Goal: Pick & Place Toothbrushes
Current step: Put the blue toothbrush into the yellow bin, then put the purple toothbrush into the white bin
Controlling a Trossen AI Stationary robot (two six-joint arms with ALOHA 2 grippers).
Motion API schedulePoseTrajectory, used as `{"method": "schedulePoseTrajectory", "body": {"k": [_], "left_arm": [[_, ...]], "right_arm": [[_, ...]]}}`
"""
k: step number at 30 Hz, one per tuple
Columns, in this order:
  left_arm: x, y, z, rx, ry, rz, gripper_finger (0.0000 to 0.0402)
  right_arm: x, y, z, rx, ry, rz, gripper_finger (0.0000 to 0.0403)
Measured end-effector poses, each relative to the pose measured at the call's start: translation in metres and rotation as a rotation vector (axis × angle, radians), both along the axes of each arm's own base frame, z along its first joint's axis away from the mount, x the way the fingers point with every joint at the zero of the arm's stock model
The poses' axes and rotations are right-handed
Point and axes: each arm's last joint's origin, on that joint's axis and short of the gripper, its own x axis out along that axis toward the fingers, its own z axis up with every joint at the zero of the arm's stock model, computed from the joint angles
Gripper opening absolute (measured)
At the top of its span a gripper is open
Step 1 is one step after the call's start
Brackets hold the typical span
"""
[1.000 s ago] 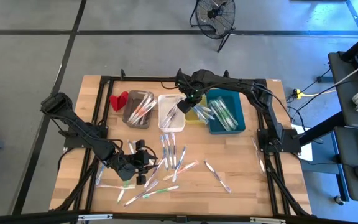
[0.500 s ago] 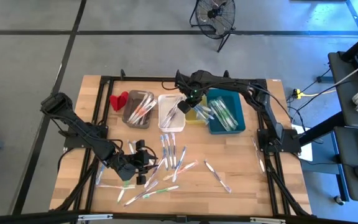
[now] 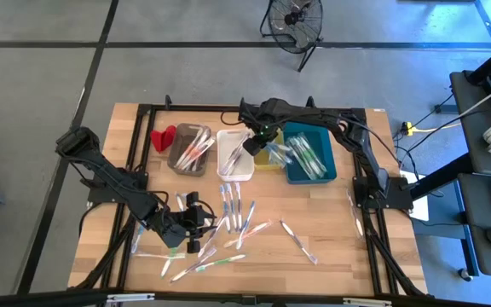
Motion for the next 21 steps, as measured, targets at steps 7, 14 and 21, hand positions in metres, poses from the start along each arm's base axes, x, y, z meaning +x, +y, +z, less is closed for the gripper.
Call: {"method": "schedulePoseTrajectory", "body": {"k": [7, 14, 21], "left_arm": [[0.0, 0.0, 0.0, 0.0, 0.0, 0.0, 0.013], [0.0, 0.0, 0.0, 0.0, 0.0, 0.0, 0.013], [0.0, 0.0, 0.0, -0.001, 0.0, 0.0, 0.013]], "right_arm": [[0.001, 0.002, 0.001, 0.02, -0.008, 0.027, 0.0199], [0.0, 0.0, 0.02, 0.067, -0.023, -0.008, 0.0257], [-0.001, 0.01, 0.061, 0.05, -0.005, -0.04, 0.0291]]}}
